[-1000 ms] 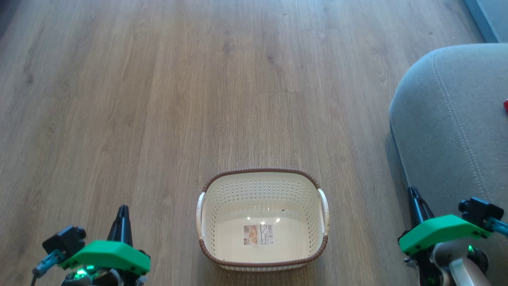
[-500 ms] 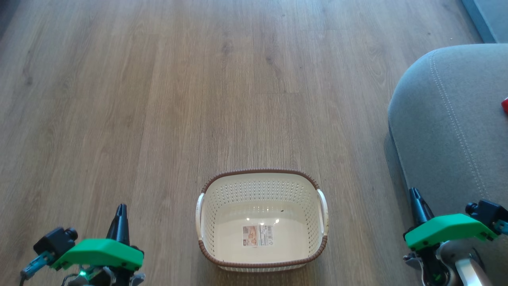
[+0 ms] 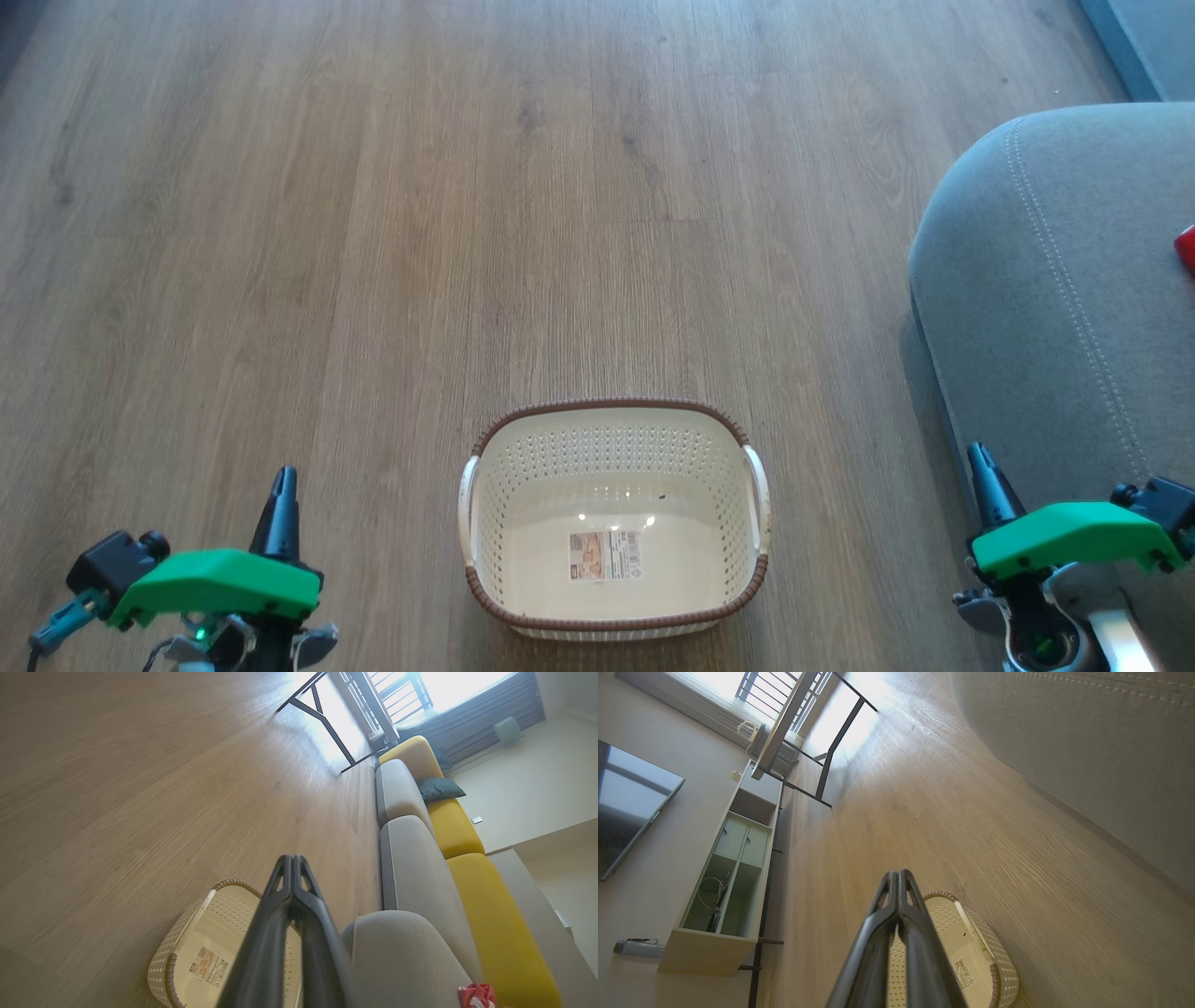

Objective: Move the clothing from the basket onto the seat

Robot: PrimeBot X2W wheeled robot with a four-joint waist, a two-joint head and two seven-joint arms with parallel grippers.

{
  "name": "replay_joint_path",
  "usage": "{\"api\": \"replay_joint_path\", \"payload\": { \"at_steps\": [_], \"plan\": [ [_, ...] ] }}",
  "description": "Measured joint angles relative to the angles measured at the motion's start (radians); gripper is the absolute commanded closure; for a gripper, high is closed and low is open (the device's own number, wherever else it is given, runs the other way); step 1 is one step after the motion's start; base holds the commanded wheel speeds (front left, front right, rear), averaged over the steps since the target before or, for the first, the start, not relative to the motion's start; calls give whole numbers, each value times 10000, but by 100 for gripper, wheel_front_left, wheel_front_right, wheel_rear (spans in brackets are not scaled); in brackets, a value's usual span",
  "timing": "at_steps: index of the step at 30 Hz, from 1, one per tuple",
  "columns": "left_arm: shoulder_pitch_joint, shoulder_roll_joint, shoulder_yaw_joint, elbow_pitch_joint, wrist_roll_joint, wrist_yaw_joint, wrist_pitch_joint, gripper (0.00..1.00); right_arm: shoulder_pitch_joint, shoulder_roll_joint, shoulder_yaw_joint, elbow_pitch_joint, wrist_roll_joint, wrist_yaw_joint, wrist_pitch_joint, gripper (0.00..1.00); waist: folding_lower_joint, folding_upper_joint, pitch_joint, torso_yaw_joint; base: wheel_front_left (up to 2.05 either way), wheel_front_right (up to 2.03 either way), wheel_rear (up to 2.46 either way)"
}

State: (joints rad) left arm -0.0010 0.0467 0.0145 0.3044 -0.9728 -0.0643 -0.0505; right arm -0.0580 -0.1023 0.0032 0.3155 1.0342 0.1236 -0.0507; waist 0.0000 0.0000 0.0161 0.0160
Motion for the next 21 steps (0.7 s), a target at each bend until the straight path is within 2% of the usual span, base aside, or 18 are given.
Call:
{"api": "replay_joint_path", "payload": {
  "at_steps": [21],
  "plan": [
    [-200, -2, 265, -98, -2389, -238, 598, 100, -5, 194, -468, -117, 2186, 0, 593, 100, 0, 0, -50, -62, 0, 0, 0]
  ]
}}
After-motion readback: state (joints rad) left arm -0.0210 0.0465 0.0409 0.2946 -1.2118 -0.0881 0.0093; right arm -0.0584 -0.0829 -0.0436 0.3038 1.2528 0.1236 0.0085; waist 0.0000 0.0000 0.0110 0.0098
